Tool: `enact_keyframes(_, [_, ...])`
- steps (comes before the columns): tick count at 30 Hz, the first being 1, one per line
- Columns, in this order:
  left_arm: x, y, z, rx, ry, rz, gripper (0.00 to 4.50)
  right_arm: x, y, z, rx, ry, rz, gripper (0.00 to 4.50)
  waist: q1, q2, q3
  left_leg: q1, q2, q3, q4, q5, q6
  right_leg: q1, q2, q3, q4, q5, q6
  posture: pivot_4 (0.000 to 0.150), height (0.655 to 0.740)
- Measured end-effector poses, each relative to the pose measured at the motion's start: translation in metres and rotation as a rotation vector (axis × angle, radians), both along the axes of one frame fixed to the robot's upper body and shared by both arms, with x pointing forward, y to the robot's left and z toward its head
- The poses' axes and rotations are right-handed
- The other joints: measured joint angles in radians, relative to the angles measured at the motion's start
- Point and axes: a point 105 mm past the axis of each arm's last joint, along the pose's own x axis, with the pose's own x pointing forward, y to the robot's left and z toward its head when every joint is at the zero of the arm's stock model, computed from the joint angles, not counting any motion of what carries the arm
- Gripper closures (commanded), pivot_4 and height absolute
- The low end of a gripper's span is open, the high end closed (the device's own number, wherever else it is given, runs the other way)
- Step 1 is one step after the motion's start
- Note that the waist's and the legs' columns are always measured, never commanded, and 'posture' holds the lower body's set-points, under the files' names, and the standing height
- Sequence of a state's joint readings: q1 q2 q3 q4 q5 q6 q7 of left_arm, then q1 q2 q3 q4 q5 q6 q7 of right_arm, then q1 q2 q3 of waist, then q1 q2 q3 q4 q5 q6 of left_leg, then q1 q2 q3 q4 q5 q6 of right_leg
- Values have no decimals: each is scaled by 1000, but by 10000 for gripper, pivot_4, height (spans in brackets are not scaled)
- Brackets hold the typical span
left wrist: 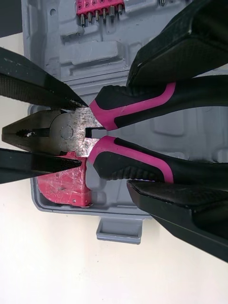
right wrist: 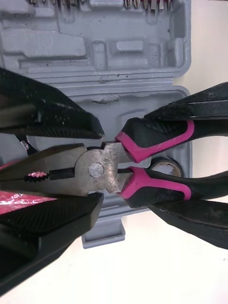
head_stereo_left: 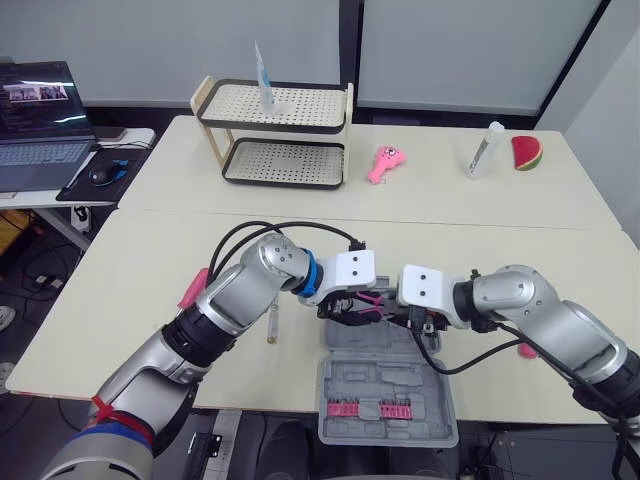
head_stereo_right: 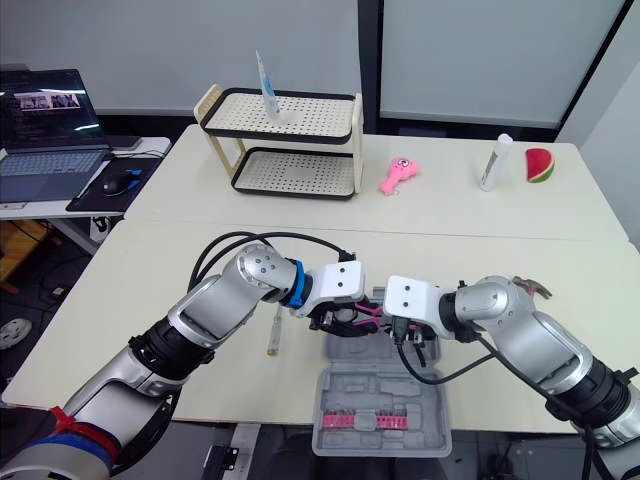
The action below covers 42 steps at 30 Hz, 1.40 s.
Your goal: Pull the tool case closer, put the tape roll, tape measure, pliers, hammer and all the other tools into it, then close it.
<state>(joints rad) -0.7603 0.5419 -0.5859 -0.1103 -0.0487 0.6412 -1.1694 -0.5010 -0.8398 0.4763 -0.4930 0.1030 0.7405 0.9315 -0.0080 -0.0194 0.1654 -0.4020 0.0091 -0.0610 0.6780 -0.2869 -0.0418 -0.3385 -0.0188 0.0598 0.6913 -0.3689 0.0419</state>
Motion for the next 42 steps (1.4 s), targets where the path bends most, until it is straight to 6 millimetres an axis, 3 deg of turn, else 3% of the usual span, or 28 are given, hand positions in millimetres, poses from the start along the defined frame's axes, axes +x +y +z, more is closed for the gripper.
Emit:
enact_keyframes(3, [-1,1,-1,3,5,-1,19160,0,1,-1,3,2,5,32047,0,0,0,0,0,0,0,0,0,0,0,0,0,0,0,1500,7400])
enact_keyframes(9, [-8,0,-3,-23,44,-38,917,0,3,1,8,-9,28,32049,0,0,0,0,0,0,0,0,0,0,0,0,1,0,0,1500,7400])
enact_keyframes(10, [-9,0,-2,-39,55,-41,0,-1,3,2,8,-11,35,32049,0,0,0,0,0,0,0,0,0,0,0,0,1,0,0,1500,7400])
enact_keyframes(15, [-6,15,9,-106,48,-5,0,1,-2,7,2,-30,35,32050,-1,0,0,0,0,0,0,0,0,-1,0,0,1,0,0,1500,7400])
enact_keyframes(21, [-13,71,21,-139,57,41,0,2,-12,14,-36,-38,49,32050,-18,1,0,0,1,0,-1,0,0,-4,-2,1,4,0,0,1500,7400])
enact_keyframes(27, [-31,106,15,-152,42,28,0,3,-17,29,-125,-87,121,32052,-21,2,1,0,1,1,-1,0,0,-5,-3,1,4,0,0,1500,7400])
enact_keyframes(42, [-49,116,1,-108,-56,-14,0,8,0,-16,-224,2,184,32076,-22,3,2,0,1,0,-1,0,0,-6,-2,1,6,0,0,1500,7400])
